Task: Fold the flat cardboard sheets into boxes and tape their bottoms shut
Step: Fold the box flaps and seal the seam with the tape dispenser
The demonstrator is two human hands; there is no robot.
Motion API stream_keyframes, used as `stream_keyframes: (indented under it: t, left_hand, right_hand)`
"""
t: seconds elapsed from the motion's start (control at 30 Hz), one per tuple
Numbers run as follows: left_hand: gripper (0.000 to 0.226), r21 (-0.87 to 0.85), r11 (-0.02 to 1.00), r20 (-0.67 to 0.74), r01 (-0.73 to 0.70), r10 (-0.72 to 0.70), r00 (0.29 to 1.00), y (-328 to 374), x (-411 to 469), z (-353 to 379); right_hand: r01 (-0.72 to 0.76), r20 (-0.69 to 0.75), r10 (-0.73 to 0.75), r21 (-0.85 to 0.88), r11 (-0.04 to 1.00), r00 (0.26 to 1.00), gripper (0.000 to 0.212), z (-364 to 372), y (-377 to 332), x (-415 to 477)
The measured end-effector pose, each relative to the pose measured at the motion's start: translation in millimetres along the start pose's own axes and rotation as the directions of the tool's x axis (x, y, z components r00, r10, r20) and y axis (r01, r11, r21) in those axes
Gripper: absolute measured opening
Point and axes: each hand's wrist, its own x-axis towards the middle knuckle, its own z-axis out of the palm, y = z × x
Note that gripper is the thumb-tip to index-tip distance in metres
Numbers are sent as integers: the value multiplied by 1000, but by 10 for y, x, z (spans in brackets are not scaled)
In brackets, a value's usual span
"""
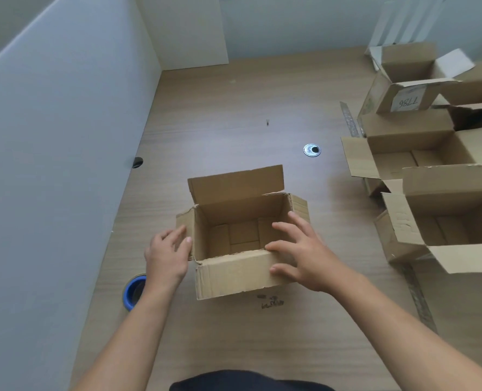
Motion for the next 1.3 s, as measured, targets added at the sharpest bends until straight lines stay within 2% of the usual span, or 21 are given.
stream_keyframes:
  t: [0.07,0.13,0.2,0.33,0.4,0.47,0.53,0.6,0.67,0.73,0.77,0.87,0.97,1.03,1.2,1.3]
  left_hand:
    - [42,38,997,-42,-60,62,997,86,-74,50]
    - [42,-16,995,51,-98,99,994,111,-112,115]
    - [42,-79,994,127,-76,86,988,123,-155,168]
    - [48,-141,990,136,-29,49,990,145,-218,144]
    - [55,-141,990,168,-12,36,985,151,-224,107]
    - [59,-50,997,149,-61,67,986,139,-223,74]
    - [56,156,966,38,-206,202,979,156,-218,51]
    - [47,306,863,-51,-402,437,898,211,-178,46]
    - [43,366,750,-68,-551,612,788,295,-82,50]
    - [49,409,676,-11,-613,676,737,368,31,85]
    - [52,427,670,31,-607,660,751,398,78,108]
    - [45,418,753,153,-507,492,857,368,170,235]
    - [26,282,842,95,-460,453,887,294,191,319]
    - [22,199,879,80,-433,426,901,275,206,330]
    - [21,183,893,77,-411,404,911,196,186,359]
    - [22,184,898,62,-399,394,917,212,156,378]
  right_hand:
    - [63,-111,-72,-85,994,991,52,61,17,9]
    - [83,-215,-116,-159,984,970,33,155,44,14]
    - [64,-248,-104,-165,984,963,39,231,46,37]
    - [55,-320,-105,-162,985,941,38,368,36,41]
    - [53,-352,-112,-171,984,929,33,398,45,38]
    - [72,-367,-130,-168,983,921,27,395,49,37]
    - [98,-375,-152,-161,982,914,18,378,70,31]
    - [107,-364,-161,-163,981,917,18,366,104,8]
    - [125,-343,-180,-177,976,922,21,368,136,-42]
    - [146,-320,-197,-177,973,927,19,345,132,-88]
    - [145,-306,-193,-173,974,932,17,325,117,-103]
    - [109,-253,-158,-196,975,955,28,284,59,-90]
    - [63,-219,-118,-242,968,969,37,298,25,-82]
    - [56,-238,-123,-270,961,964,36,336,33,-105]
    - [27,-291,-133,-340,940,947,37,440,1,-165]
    - [37,-236,-151,-426,904,960,32,365,-138,-168]
